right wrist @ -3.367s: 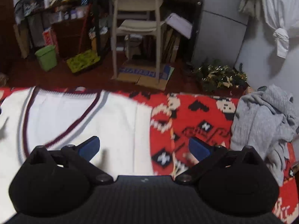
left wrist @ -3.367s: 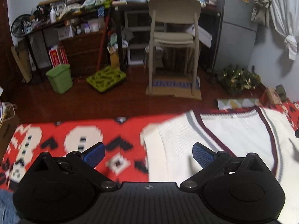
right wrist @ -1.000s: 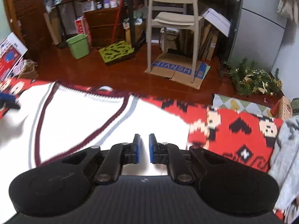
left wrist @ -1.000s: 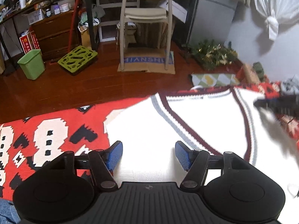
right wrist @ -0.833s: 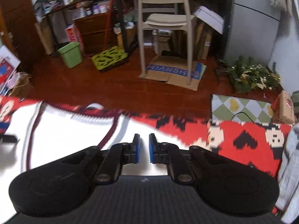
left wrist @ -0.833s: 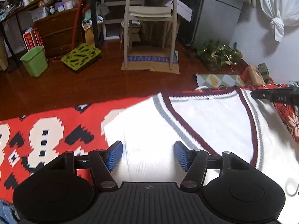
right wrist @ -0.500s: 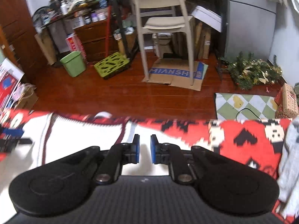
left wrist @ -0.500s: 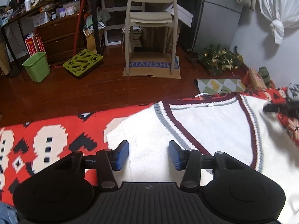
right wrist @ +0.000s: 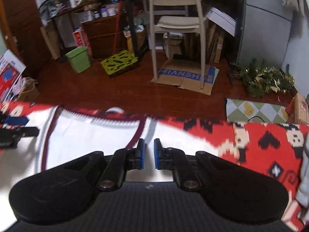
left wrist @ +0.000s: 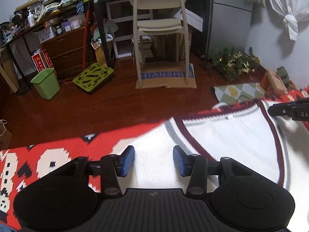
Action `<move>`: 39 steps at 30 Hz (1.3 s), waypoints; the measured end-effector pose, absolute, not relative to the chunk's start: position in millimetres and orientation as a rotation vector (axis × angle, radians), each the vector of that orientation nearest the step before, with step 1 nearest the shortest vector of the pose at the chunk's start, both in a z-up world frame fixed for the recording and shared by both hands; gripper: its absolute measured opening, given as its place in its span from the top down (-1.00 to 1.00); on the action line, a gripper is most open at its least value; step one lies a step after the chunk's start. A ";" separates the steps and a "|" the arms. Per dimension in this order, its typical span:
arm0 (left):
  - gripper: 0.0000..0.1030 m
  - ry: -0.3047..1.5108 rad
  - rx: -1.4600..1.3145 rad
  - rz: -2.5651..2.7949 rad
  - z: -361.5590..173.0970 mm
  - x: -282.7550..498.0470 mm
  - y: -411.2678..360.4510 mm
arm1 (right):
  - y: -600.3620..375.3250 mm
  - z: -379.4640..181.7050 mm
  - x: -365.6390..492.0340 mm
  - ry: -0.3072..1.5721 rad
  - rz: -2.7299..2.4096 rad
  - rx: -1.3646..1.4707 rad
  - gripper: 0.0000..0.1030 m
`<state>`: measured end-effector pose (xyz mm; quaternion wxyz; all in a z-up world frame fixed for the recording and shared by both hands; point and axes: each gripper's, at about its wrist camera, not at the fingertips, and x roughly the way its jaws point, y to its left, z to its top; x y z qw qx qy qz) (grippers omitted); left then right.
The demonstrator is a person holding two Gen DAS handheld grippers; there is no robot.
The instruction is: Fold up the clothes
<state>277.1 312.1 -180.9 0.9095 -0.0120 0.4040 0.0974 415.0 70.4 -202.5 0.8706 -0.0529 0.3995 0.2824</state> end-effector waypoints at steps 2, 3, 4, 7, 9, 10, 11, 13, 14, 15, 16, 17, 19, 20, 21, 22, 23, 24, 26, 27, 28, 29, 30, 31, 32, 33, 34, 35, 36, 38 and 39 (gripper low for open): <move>0.25 0.828 -0.046 0.193 -176.6 273.4 314.7 | 70.7 -200.1 421.6 0.846 0.586 -0.082 0.80; 0.25 0.825 -0.056 0.188 -174.4 271.5 316.0 | 68.4 -196.7 419.7 0.843 0.595 -0.069 0.76; 0.25 0.822 -0.066 0.184 -172.3 269.7 317.4 | 65.6 -192.9 416.6 0.838 0.606 -0.056 0.76; 0.25 0.835 -0.099 0.149 -170.1 251.2 310.5 | 55.1 -184.5 395.1 0.827 0.649 -0.087 0.76; 0.25 0.838 -0.116 0.124 -169.0 237.4 304.4 | 48.1 -183.8 374.0 0.841 0.666 -0.110 0.76; 0.25 0.833 -0.120 0.115 -168.6 229.8 300.0 | 44.6 -184.0 364.4 0.847 0.669 -0.116 0.76; 0.25 0.829 -0.122 0.111 -168.7 223.0 294.9 | 41.5 -184.3 355.2 0.851 0.672 -0.122 0.76; 0.25 0.819 -0.127 0.104 -169.0 210.2 285.6 | 36.9 -185.0 338.6 0.844 0.673 -0.133 0.76; 0.25 0.813 -0.132 0.098 -169.6 204.6 281.1 | 34.6 -185.0 331.3 0.839 0.673 -0.135 0.76; 0.25 0.802 -0.137 0.086 -170.4 199.0 276.7 | 32.4 -185.0 324.2 0.834 0.673 -0.137 0.76; 0.26 0.796 -0.130 0.080 -171.5 195.0 273.8 | 30.8 -184.8 317.4 0.828 0.673 -0.140 0.76; 0.40 0.789 -0.121 0.074 -172.7 191.2 271.0 | 29.4 -184.6 310.7 0.821 0.673 -0.143 0.76; 0.71 0.808 -0.108 0.082 -178.0 192.8 269.0 | 28.7 -186.1 298.9 0.809 0.663 -0.172 0.76; 0.74 0.817 -0.102 0.087 -180.7 193.7 268.0 | 29.3 -187.4 296.6 0.808 0.655 -0.189 0.76; 0.75 0.822 -0.110 0.094 -182.5 195.8 269.5 | 30.0 -188.7 295.2 0.808 0.645 -0.206 0.76; 0.80 0.812 -0.105 0.101 -183.0 197.4 270.6 | 29.4 -189.9 297.9 0.815 0.643 -0.202 0.76; 0.84 0.809 -0.090 0.116 -182.5 199.6 273.5 | 28.4 -190.9 300.6 0.823 0.642 -0.189 0.77; 0.84 0.807 -0.082 0.134 -182.4 203.2 275.6 | 29.0 -191.0 305.3 0.828 0.640 -0.178 0.79; 0.84 0.801 -0.097 0.147 -183.6 212.1 283.7 | 31.0 -191.5 315.7 0.837 0.630 -0.158 0.87; 0.86 0.798 -0.106 0.150 -184.7 216.6 288.5 | 32.1 -191.8 321.6 0.838 0.626 -0.149 0.87; 0.87 0.797 -0.111 0.148 -185.0 223.2 292.2 | 33.1 -192.0 327.7 0.839 0.623 -0.140 0.88; 0.88 0.795 -0.115 0.147 -185.2 230.1 295.9 | 36.7 -192.8 333.9 0.836 0.619 -0.143 0.89; 0.88 0.793 -0.113 0.143 -185.6 237.6 297.7 | 40.8 -193.7 340.2 0.832 0.614 -0.148 0.89; 0.88 0.790 -0.110 0.138 -186.0 245.1 299.4 | 45.0 -194.7 347.5 0.829 0.609 -0.152 0.89; 0.88 0.788 -0.107 0.133 -186.5 252.6 301.1 | 49.2 -195.7 355.1 0.825 0.605 -0.156 0.89; 0.89 0.789 -0.097 0.131 -186.1 260.1 301.3 | 53.2 -196.4 361.6 0.821 0.601 -0.159 0.89; 0.90 0.792 -0.084 0.131 -185.5 267.6 301.2 | 57.2 -197.1 367.7 0.817 0.599 -0.162 0.89; 0.91 0.797 -0.072 0.134 -185.0 275.4 301.5 | 61.5 -197.4 373.4 0.812 0.597 -0.169 0.89; 0.91 0.806 -0.063 0.140 -185.4 283.1 302.6 | 66.5 -197.7 378.7 0.802 0.591 -0.185 0.89; 0.91 0.804 -0.065 0.145 -187.4 293.3 306.7 | 76.4 -198.7 388.4 0.786 0.593 -0.217 0.89; 0.91 0.803 -0.066 0.147 -188.4 298.4 308.7 | 80.3 -199.8 394.0 0.787 0.594 -0.223 0.89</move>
